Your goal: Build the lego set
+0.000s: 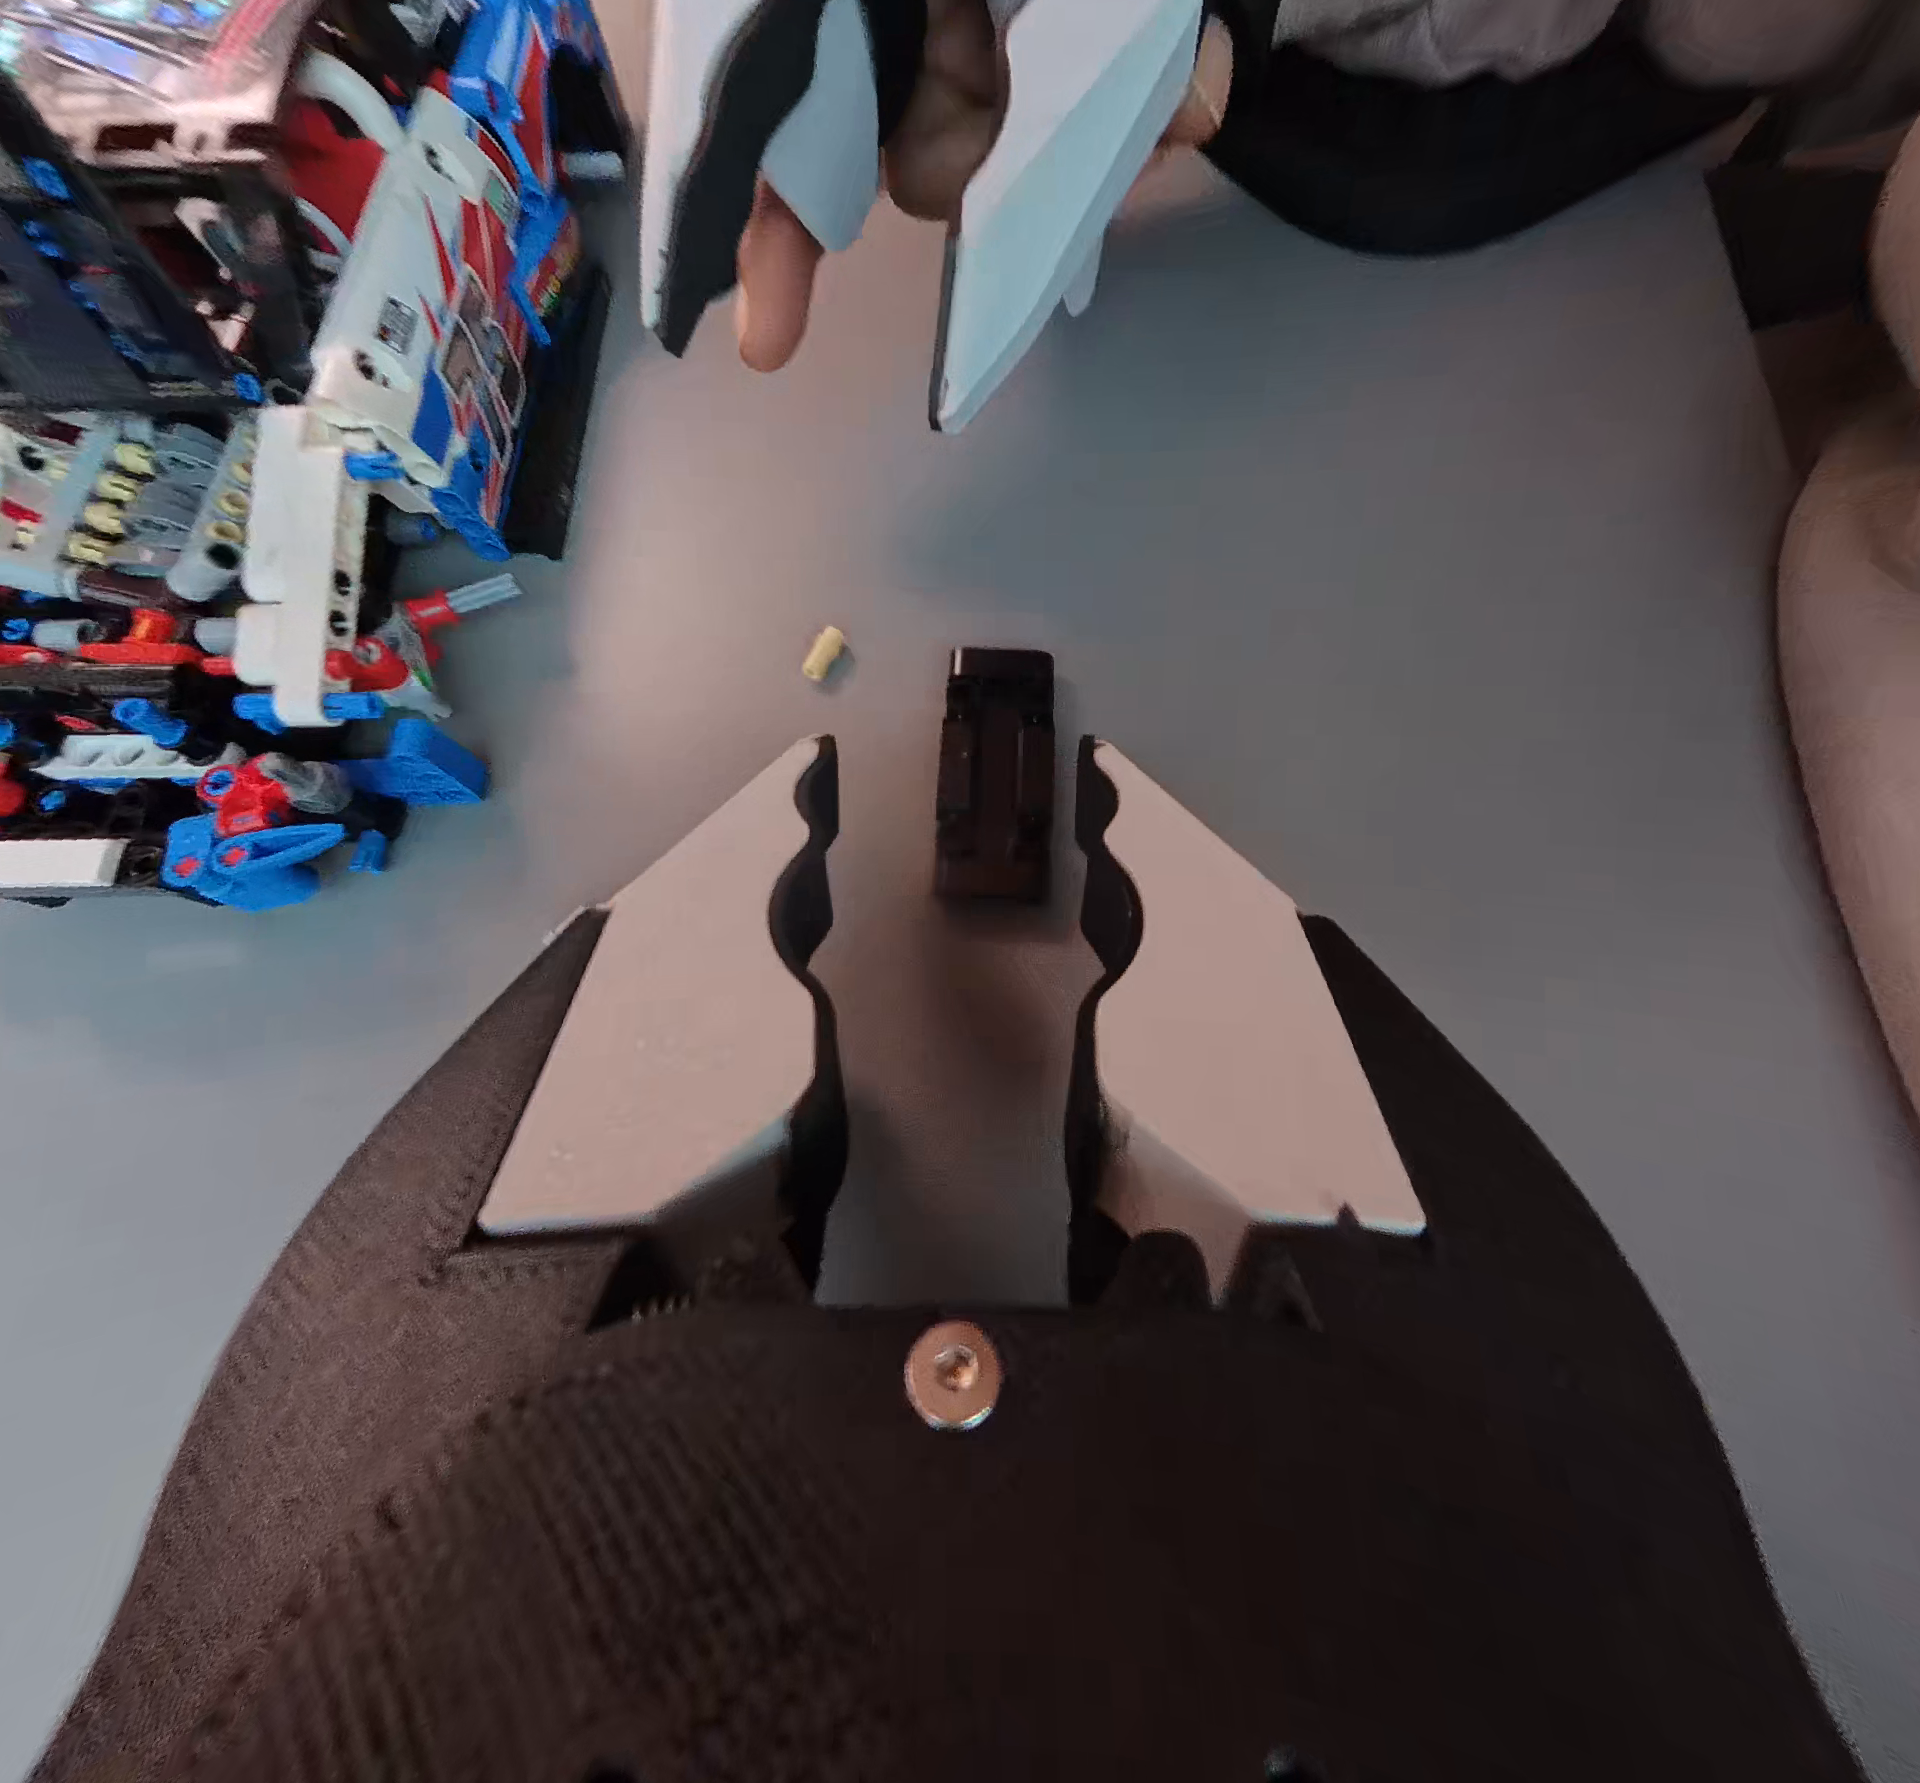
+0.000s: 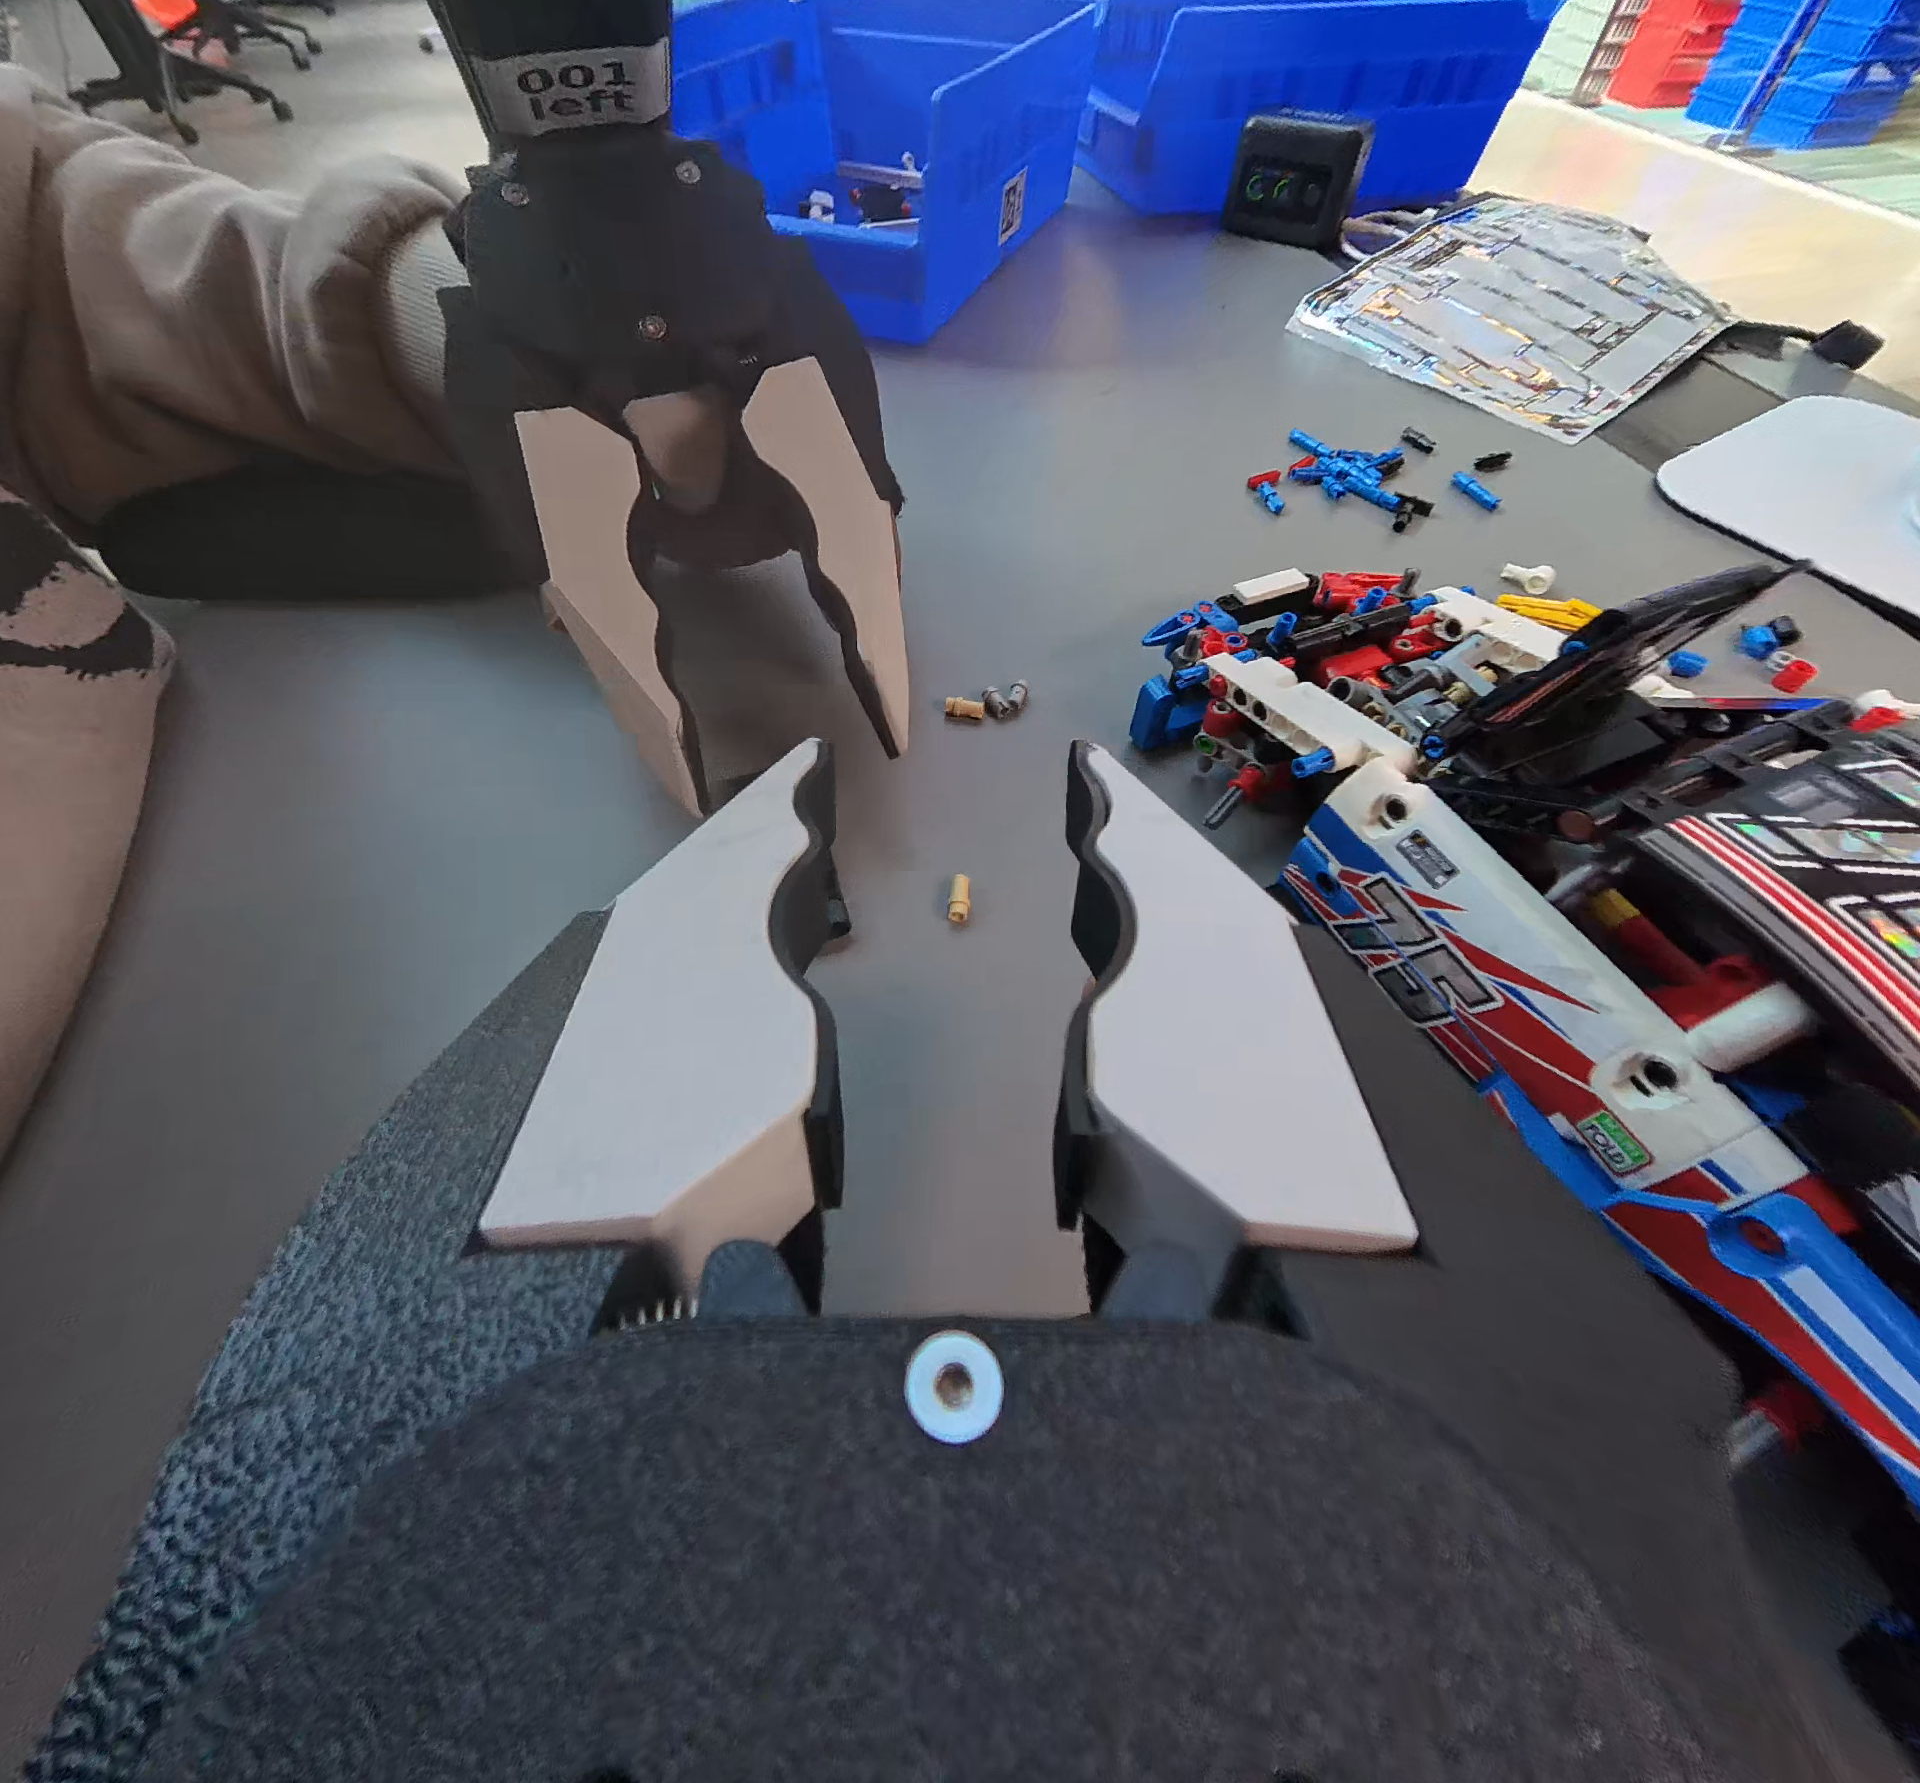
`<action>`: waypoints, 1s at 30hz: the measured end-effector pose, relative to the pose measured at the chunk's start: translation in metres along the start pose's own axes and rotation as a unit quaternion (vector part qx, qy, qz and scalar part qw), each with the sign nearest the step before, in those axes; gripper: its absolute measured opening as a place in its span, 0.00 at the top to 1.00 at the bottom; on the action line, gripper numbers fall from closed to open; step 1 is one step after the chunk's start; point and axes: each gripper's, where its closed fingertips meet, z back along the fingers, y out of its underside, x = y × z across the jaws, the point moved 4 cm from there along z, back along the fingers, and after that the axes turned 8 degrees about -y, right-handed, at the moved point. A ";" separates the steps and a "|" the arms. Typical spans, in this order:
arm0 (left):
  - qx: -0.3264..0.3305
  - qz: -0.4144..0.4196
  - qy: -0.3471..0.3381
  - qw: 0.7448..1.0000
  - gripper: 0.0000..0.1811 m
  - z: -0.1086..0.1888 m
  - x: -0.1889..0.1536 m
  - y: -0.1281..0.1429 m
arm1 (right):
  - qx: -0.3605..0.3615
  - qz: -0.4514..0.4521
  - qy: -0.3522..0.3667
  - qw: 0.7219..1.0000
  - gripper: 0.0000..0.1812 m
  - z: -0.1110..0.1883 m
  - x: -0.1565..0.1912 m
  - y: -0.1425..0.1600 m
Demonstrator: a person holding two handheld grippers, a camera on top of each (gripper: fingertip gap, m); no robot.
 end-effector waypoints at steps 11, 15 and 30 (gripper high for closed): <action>-0.199 0.118 -0.176 0.957 0.82 0.046 0.061 -0.035 | -0.127 0.031 0.072 0.989 1.00 0.024 -0.023 -0.018; -0.230 0.172 -0.191 0.939 0.85 0.052 0.072 -0.033 | -0.165 0.007 0.101 0.981 1.00 0.026 -0.036 -0.025; -0.236 0.140 -0.327 0.904 0.87 0.081 0.102 -0.023 | -0.213 -0.071 0.023 0.974 0.86 0.033 -0.011 -0.040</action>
